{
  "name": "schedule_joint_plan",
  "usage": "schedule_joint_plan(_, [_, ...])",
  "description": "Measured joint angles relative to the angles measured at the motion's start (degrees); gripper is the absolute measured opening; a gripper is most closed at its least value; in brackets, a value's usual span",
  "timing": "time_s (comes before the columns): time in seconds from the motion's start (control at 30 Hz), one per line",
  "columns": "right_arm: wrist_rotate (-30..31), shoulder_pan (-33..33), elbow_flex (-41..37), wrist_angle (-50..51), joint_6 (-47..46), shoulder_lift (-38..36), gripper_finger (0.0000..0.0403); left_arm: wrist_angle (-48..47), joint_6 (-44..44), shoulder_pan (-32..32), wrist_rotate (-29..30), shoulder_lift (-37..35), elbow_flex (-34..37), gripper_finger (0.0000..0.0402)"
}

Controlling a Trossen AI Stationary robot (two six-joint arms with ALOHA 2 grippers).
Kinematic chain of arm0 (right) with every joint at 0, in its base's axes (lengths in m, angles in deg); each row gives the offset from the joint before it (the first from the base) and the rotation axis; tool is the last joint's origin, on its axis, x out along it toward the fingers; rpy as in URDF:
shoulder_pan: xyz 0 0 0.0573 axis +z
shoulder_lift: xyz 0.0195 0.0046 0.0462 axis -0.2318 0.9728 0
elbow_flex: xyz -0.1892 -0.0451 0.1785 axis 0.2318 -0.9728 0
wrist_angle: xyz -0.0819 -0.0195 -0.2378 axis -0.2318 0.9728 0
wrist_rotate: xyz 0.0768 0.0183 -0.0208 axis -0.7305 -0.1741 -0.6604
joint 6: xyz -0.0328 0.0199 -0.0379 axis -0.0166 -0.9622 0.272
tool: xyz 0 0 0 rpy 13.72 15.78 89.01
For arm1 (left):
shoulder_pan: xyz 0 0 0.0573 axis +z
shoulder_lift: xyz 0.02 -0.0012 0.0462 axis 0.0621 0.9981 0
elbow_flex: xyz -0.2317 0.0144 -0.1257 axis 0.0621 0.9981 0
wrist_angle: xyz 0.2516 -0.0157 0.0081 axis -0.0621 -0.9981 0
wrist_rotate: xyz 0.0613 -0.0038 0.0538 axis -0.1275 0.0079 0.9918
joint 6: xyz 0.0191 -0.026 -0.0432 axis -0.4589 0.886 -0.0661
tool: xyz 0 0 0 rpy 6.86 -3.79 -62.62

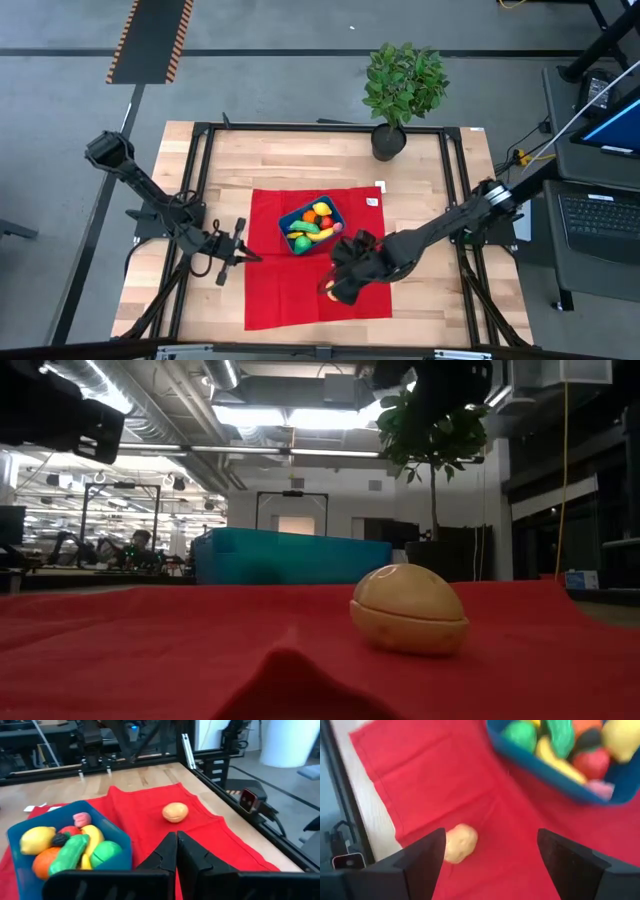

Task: Pick and placing Produce into tupperware
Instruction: Put the potato into the blue bin

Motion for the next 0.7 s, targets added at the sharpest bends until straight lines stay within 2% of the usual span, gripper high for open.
schedule_joint_plan(0.23, [-7.5,-0.1,9.1,5.1,-10.2,7.4,0.0315,-1.0,0.1,-3.5,0.0,0.0,0.0,0.0013])
schedule_joint_plan(0.43, [-11.2,0.0,9.4,5.8,-18.0,9.6,0.0315,-1.3,0.0,-6.5,0.0,0.0,0.0,0.0029])
schedule_joint_plan(0.7, [-11.9,-0.1,9.4,5.3,-19.0,11.7,0.0315,-1.8,0.0,-8.3,0.0,0.0,0.0,0.0049])
